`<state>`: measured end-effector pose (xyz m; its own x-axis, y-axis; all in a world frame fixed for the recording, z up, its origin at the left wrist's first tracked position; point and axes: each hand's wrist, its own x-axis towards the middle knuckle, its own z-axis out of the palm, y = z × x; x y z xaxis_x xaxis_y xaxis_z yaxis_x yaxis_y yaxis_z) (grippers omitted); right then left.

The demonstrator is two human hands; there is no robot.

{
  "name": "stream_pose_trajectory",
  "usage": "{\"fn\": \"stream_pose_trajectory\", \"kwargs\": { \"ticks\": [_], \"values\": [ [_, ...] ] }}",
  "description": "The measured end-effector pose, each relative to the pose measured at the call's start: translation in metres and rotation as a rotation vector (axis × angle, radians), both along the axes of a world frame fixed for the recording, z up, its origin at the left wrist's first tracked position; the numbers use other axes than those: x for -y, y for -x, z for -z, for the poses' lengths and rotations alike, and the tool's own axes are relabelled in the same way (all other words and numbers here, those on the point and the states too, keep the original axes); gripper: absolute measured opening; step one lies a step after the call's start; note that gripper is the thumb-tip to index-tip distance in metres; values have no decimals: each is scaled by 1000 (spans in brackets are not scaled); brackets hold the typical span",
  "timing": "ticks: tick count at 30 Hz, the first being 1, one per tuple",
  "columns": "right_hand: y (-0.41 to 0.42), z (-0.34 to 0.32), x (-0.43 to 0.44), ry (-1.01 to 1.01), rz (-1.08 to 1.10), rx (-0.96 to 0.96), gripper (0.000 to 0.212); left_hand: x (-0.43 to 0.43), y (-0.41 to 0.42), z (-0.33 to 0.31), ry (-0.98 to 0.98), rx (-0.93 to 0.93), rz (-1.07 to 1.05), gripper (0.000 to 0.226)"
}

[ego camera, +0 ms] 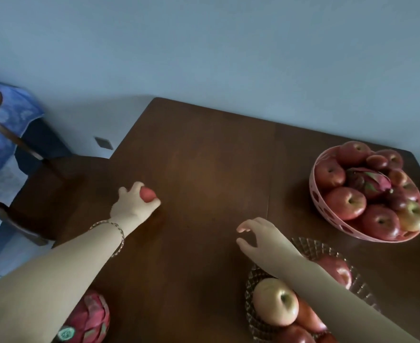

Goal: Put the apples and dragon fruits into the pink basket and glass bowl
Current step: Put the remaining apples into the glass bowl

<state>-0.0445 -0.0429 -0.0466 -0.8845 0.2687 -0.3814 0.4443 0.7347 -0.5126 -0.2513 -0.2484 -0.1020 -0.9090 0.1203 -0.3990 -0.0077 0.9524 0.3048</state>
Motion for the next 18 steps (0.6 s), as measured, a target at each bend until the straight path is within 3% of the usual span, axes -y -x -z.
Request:
{"fn": "stream_pose_trajectory", "kwargs": {
  "ticks": [3,6,11,13,18],
  "values": [
    [-24,-8,-5,46,31,-97,41,-31,-49,-28,-270,91,118,58],
    [-53,-22,-10,166,45,-156,68,-67,-113,-68,-457,196,355,71],
    [-115,-33,-23,273,83,-238,96,-112,-211,-112,-454,71,804,97],
    [-140,-31,-30,234,127,-297,95,-123,-236,-115,-472,84,850,96],
    [-183,-15,-32,185,346,-492,83,-126,-260,-99,-557,343,800,94]
  ]
}}
